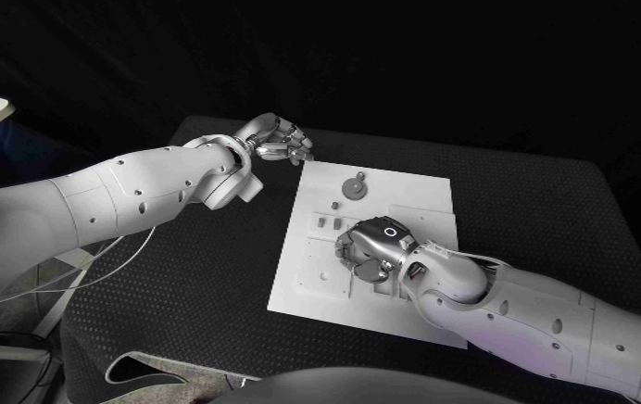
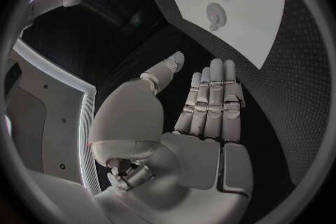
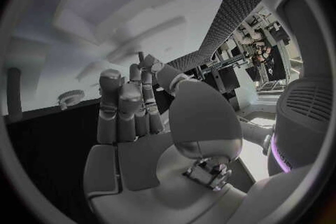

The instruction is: Assemble the parts on the task board

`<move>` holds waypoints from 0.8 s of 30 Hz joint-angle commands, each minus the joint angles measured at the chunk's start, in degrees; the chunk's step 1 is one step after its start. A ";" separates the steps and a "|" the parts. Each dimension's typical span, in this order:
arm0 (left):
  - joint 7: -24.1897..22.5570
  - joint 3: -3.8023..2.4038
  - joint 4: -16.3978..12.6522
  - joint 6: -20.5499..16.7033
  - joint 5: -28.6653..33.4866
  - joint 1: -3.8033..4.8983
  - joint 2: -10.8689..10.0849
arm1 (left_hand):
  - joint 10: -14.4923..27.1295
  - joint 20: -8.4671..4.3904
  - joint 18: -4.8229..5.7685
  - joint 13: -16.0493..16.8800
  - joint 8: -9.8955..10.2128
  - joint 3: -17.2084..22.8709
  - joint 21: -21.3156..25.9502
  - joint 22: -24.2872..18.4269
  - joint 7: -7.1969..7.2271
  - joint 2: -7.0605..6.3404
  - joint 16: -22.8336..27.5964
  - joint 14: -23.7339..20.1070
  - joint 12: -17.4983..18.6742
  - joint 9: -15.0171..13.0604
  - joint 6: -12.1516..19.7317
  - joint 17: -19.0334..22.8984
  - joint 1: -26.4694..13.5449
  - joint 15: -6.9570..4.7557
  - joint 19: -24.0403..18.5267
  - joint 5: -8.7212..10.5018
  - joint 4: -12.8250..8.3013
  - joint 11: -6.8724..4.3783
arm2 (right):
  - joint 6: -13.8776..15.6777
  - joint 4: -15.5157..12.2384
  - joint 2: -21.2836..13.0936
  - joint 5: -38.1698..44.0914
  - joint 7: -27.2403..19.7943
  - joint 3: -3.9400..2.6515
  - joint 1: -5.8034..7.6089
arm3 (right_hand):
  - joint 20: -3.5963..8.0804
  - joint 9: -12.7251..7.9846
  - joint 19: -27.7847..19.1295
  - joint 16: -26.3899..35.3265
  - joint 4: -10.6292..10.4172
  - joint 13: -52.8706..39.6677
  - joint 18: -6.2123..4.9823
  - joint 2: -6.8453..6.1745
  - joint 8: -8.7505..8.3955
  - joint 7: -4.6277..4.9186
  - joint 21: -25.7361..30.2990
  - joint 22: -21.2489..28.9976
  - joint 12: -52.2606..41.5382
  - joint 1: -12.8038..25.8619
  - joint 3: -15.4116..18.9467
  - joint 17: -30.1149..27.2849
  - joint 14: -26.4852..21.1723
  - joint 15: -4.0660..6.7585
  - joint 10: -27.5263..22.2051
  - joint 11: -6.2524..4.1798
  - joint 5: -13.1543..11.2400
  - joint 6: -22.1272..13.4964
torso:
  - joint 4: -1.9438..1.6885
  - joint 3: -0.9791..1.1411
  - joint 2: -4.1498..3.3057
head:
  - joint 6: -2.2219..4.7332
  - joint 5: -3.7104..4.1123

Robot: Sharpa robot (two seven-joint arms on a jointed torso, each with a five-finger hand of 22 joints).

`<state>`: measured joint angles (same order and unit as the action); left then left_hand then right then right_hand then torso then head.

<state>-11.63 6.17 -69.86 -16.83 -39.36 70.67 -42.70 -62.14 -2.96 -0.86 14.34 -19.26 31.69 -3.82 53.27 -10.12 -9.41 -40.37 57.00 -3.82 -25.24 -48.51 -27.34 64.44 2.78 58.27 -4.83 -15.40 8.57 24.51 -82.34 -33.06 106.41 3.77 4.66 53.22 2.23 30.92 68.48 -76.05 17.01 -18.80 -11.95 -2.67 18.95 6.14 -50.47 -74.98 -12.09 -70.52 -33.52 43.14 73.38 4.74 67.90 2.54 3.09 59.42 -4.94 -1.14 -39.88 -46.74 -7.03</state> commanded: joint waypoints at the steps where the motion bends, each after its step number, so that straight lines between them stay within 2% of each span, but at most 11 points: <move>1: -0.65 -0.04 -0.13 0.47 -0.12 0.09 0.05 | -0.06 0.32 0.53 -0.07 -0.19 -0.33 -0.07 -0.10 -0.33 0.23 0.35 0.10 -0.19 0.10 0.26 -0.10 0.33 0.23 -0.24 -0.27 -0.04 0.08 | 0.52 -0.16 0.00 0.85 0.16 0.02 -0.07 | 0.41 0.12 -0.02 0.19 -0.12 -0.08 -3.05 0.02 0.23 0.05 -0.10 -0.90 0.25 0.00 -0.32 0.08 -0.62 0.47 8.43 -1.38 0.29 0.22 | 0.00 -0.01 0.01 | 0.00 -0.02; 14: -0.59 -0.04 -0.19 0.53 -0.21 0.13 0.04 | -0.01 0.32 0.53 -0.11 -0.19 -0.33 -0.08 -0.14 -0.33 0.22 0.42 0.11 -0.17 0.11 0.26 -0.21 0.38 0.23 -0.24 -0.27 -0.06 0.10 | -1.16 -0.03 0.21 1.54 0.88 0.02 -0.07 | 0.42 0.16 -0.01 0.19 -0.14 -0.11 -3.05 0.00 0.23 0.05 -0.11 -0.90 0.31 -0.01 -0.33 0.11 -0.60 0.47 8.47 -1.39 0.29 0.24 | 0.00 -0.04 0.01 | -0.16 -0.09; 24: -0.46 -0.04 -0.23 0.69 -0.25 0.31 0.05 | 0.03 0.33 0.53 -0.15 -0.20 -0.35 -0.09 -0.17 -0.33 0.21 0.48 0.12 -0.16 0.11 0.25 -0.29 0.41 0.24 -0.24 -0.26 -0.07 0.11 | -5.28 0.48 0.89 2.63 1.44 0.16 -0.06 | 0.41 0.19 -0.01 0.20 -0.14 -0.13 -3.05 -0.01 0.23 0.05 -0.12 -0.91 0.36 0.02 -0.33 0.14 -0.60 0.47 8.48 -1.38 0.28 0.24 | -0.01 -0.08 0.02 | -0.19 -0.04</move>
<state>-11.61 6.17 -69.91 -16.74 -39.44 70.85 -42.71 -62.14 -2.96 -0.85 14.27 -19.26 31.70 -3.82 53.17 -10.32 -9.41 -40.15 57.00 -3.82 -25.20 -48.31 -27.57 64.44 2.78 58.26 -4.82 -15.40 8.57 22.65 -82.00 -32.28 107.66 4.81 4.61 53.31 2.25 31.00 68.28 -76.05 17.01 -19.03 -11.96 -2.67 18.99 6.12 -50.47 -74.98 -11.91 -70.52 -33.51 43.18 73.39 4.74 67.90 2.54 3.06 59.41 -4.94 -1.21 -39.85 -46.92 -7.08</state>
